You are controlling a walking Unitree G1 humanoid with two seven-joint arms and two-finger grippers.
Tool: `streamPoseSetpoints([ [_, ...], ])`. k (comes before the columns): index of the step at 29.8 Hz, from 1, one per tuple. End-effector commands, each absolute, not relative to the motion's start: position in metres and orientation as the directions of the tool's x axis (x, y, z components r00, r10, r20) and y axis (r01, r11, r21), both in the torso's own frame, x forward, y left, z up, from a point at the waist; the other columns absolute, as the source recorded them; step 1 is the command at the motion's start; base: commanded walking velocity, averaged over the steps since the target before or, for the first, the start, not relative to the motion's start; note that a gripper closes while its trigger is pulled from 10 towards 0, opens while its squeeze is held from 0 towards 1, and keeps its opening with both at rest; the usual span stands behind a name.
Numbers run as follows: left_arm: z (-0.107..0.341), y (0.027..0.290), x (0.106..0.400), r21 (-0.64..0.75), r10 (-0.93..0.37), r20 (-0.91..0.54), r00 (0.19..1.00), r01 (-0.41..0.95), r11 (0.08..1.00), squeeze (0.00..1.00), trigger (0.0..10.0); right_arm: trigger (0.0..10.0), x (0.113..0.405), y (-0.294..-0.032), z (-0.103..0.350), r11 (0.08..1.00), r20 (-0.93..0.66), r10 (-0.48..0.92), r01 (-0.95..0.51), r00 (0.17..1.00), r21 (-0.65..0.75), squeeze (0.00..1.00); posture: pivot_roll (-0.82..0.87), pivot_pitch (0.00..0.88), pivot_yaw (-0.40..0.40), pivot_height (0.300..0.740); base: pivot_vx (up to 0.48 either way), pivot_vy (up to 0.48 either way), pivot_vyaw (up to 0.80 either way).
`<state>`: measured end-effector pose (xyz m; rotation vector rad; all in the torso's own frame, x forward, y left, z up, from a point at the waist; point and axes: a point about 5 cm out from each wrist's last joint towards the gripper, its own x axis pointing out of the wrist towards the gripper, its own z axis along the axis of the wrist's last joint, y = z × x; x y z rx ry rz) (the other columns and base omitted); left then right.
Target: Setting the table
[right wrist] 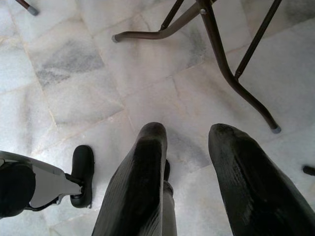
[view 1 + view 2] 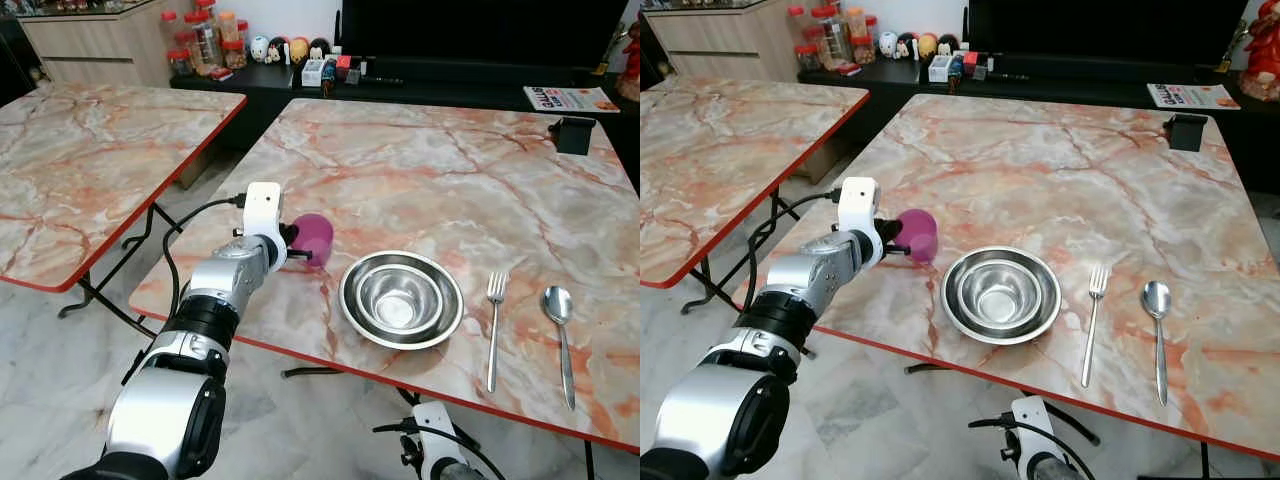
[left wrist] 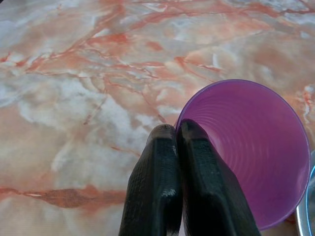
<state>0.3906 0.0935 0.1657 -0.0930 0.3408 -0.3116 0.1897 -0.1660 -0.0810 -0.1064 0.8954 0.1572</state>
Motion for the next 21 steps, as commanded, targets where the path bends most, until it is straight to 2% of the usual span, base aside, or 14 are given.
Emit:
streamPoseSetpoints([
  [1, 0.162, 0.094, 0.388, -0.128, -0.310, -0.341, 0.887, 0.283, 0.951, 0.00, 10.0, 10.0, 0.190, -0.163, -0.081, 0.985, -0.779, 0.094, -0.172, 0.620, -0.017, 0.00, -0.23, 0.000, 0.060, 0.740, 0.000, 0.000, 0.00],
  [21, 0.155, 0.101, 0.376, -0.140, -0.300, -0.402, 0.865, 0.266, 0.954, 0.00, 10.0, 10.0, 0.187, -0.159, -0.082, 0.985, -0.782, 0.103, -0.175, 0.615, -0.008, 0.00, -0.21, 0.000, 0.068, 0.740, 0.000, 0.000, 0.00],
])
